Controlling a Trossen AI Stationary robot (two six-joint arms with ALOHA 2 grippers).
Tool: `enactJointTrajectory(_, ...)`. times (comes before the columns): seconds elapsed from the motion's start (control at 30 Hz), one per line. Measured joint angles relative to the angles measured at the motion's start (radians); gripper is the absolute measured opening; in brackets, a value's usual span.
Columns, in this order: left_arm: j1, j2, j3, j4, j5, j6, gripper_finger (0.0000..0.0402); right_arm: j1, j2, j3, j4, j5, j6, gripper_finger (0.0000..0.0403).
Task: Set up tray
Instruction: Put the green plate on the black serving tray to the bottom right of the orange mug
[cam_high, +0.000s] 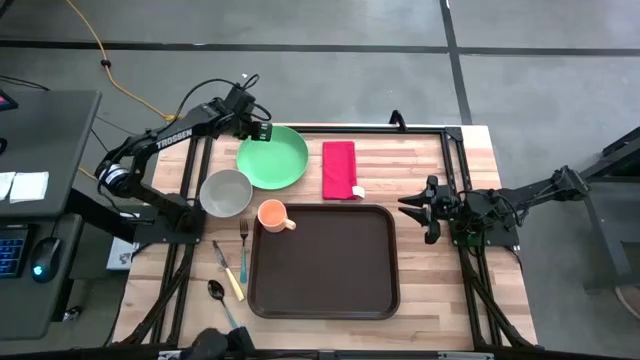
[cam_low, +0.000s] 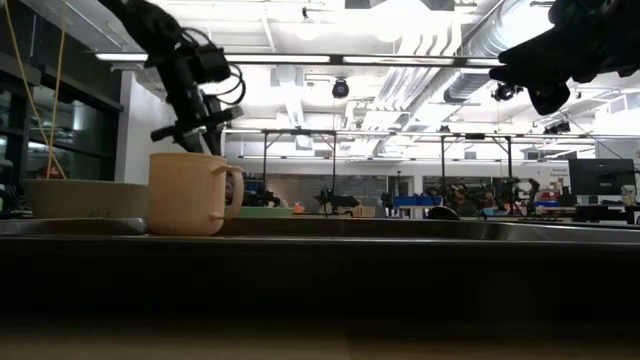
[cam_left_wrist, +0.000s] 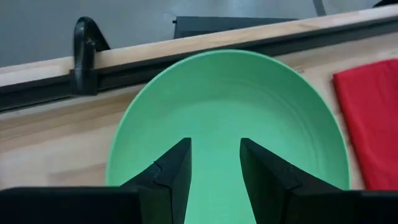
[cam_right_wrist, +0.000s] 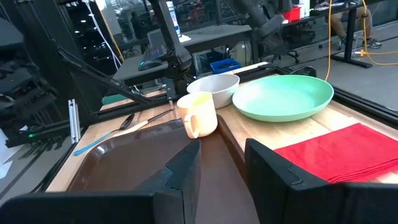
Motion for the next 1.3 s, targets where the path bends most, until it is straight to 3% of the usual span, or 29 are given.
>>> enactJointTrajectory(0.13, 0.042, 0.067, 0.000, 0.051, 0.098, 0.019, 0.0168, 0.000, 0.000, 0.000, 0.001, 0.026, 0.001, 0.0103)
enactJointTrajectory(0.23, 0.059, 0.097, -0.001, 0.060, 0.110, 0.023, 0.0168, 0.000, 0.000, 0.000, 0.001, 0.046, 0.001, 0.0103)
enactJointTrajectory(0.87, 0.119, 0.116, 0.000, 0.028, 0.070, 0.066, 0.0168, 0.000, 0.000, 0.000, -0.007, 0.108, 0.023, 0.0103)
enactJointTrajectory(1.3, 0.119, 0.156, 0.000, -0.110, 0.014, 0.101, 0.0168, 0.000, 0.000, 0.000, -0.034, 0.108, 0.023, 0.0103)
